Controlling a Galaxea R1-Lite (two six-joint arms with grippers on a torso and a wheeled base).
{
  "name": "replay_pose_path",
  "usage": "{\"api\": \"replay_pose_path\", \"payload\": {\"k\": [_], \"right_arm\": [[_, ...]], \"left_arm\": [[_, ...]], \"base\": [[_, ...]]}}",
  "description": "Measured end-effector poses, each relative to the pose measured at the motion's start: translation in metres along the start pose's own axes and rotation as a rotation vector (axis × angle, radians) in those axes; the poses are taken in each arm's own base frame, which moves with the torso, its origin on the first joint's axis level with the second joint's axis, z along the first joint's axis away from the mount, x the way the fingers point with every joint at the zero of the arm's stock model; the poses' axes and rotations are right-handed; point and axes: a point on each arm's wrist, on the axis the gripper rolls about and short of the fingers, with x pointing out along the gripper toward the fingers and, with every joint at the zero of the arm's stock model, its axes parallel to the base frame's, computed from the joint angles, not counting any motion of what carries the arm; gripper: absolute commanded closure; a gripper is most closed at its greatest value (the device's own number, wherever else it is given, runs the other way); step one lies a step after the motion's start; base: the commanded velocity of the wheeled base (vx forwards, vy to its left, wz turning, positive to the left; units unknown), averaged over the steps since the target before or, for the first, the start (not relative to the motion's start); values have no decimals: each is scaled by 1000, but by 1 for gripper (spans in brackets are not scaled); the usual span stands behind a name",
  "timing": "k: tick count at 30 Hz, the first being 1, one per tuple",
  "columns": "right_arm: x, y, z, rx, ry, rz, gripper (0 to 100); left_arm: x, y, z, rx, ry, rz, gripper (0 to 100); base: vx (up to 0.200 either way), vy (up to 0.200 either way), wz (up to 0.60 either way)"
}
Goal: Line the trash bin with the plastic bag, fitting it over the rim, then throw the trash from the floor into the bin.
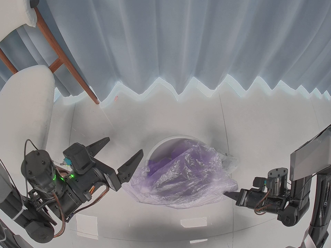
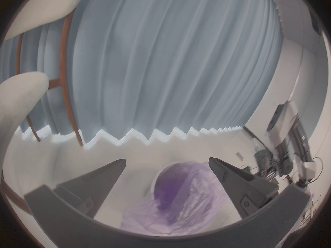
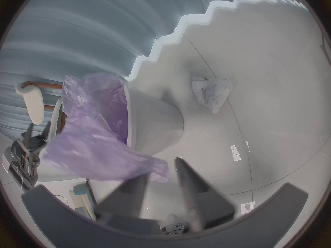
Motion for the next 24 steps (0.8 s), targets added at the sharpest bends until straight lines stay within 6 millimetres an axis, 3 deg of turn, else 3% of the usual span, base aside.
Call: {"api": "replay_pose_path", "payload": {"k": [10, 17, 24], "right_arm": [[-4, 4, -9, -7, 41, -1, 0], [-15, 19, -26, -46, 103, 17, 0], [-27, 43, -27, -95, 62, 73, 0]], "left_arm": [[-12, -9, 21, -8, -91, -48, 0], [-12, -9, 24, -8, -102, -49, 0], [-13, -10, 23, -7, -99, -50, 0]], "base": [[0, 0, 0], [0, 0, 0], [0, 0, 0]]}}
